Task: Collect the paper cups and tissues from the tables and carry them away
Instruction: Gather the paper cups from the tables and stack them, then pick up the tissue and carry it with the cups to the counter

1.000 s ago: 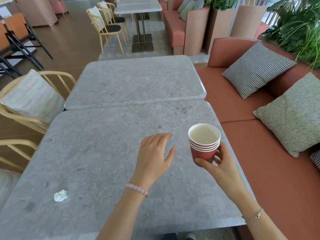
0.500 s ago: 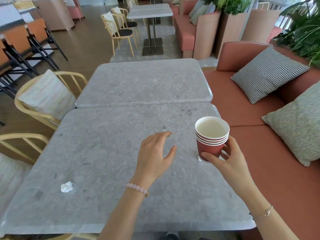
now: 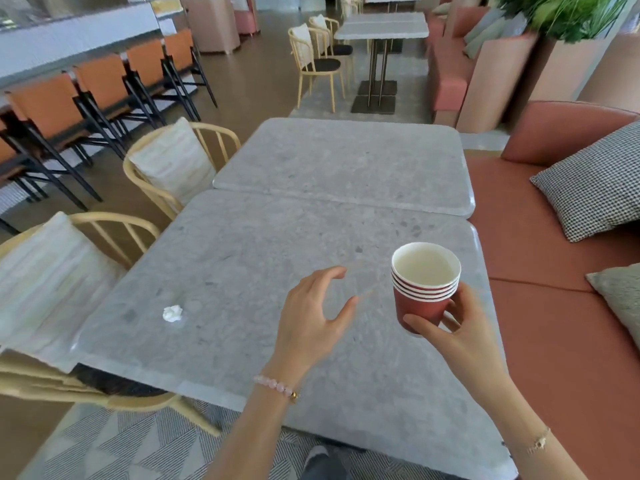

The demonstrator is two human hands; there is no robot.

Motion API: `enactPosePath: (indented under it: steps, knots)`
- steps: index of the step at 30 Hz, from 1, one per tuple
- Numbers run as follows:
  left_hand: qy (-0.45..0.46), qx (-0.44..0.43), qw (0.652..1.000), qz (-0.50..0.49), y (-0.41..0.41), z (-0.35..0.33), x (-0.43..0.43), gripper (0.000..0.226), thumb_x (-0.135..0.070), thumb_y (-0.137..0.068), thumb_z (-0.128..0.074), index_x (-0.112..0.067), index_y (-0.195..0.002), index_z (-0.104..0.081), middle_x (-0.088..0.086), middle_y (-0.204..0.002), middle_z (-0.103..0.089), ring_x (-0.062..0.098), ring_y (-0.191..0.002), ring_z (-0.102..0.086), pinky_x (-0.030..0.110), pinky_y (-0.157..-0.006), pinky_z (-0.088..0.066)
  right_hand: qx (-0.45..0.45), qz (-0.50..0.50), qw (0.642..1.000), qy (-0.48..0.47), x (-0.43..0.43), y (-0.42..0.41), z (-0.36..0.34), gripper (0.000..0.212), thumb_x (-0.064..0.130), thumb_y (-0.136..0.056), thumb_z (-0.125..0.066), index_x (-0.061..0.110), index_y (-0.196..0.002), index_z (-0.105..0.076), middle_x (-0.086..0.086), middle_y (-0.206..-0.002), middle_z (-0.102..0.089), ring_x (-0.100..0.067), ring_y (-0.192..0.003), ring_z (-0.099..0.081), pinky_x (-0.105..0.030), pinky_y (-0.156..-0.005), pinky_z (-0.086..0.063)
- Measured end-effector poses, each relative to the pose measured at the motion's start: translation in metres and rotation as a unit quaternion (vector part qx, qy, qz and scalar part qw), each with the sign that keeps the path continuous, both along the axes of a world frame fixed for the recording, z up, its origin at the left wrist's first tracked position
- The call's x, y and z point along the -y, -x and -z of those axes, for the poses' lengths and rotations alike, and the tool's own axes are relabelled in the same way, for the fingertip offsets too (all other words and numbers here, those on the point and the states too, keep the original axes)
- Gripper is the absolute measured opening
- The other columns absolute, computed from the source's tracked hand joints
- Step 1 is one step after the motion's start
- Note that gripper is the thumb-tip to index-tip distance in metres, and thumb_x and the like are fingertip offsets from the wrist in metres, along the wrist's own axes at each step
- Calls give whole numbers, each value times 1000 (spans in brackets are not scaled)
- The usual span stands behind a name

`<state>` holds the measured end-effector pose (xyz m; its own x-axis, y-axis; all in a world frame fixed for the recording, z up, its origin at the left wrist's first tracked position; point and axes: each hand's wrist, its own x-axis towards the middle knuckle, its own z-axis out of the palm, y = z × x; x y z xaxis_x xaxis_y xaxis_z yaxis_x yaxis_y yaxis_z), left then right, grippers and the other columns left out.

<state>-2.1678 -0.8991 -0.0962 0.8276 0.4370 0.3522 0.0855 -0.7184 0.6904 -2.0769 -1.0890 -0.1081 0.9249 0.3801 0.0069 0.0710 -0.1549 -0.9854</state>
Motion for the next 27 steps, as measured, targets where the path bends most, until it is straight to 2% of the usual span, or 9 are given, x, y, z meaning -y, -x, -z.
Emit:
enactPosePath:
  steps: [3, 8, 10, 14, 19, 22, 27]
  knots:
    - [10, 10, 1000, -27, 16, 1, -6, 40, -41, -80, -58, -22, -115, -59, -21, -111, -57, -12, -106, -44, 0, -92, -25, -1, -31, 1000, -2, -11, 5, 2, 66, 8, -67, -82, 26, -123, -50, 9, -110, -63, 0, -99, -61, -8, -71, -48]
    - [43, 7, 996, -79, 44, 4, -29, 33, -37, -82, -64, -32, -114, -56, -22, -114, -57, -3, -113, -50, 15, -97, -34, -6, -85, 996, 2, -43, 15, 2, 67, 13, -68, -83, 29, -124, -50, 10, -112, -64, -3, -103, -60, -18, -80, -46]
    - [46, 6, 994, -96, 53, 6, -40, 33, -39, -81, -63, -36, -113, -54, -23, -115, -58, -2, -113, -50, 20, -98, -35, -6, -98, 995, 7, -59, 19, 3, 66, 14, -68, -83, 32, -122, -50, 12, -110, -64, 1, -101, -60, -14, -78, -46]
    - [33, -1, 991, -128, 69, 13, -68, 36, -35, -81, -67, -28, -114, -56, -21, -113, -58, -3, -110, -49, 23, -96, -37, -8, -121, 993, 8, -94, 27, 6, 64, 12, -67, -83, 31, -120, -52, 10, -109, -65, 4, -97, -61, -9, -73, -48]
    - [14, -28, 989, -145, 86, 22, -116, 37, -31, -81, -70, -23, -116, -58, -15, -113, -60, 3, -108, -51, 28, -95, -40, -4, -121, 993, 3, -144, 41, 9, 64, 6, -67, -82, 25, -120, -52, 8, -110, -64, -4, -100, -62, -18, -82, -49]
    - [12, -44, 989, -143, 96, 32, -152, 36, -31, -81, -69, -24, -115, -58, -16, -113, -60, 4, -107, -52, 27, -92, -40, -9, -115, 993, 4, -174, 52, 12, 62, 6, -68, -82, 26, -119, -52, 11, -110, -64, 2, -98, -61, -11, -77, -48]
    - [10, -113, 980, -164, 123, 69, -219, 38, -28, -82, -67, -19, -118, -58, -8, -116, -61, 14, -109, -54, 35, -92, -43, -15, -104, 994, 12, -223, 71, 18, 59, 6, -69, -81, 26, -116, -52, 12, -107, -63, 7, -95, -59, -4, -74, -45]
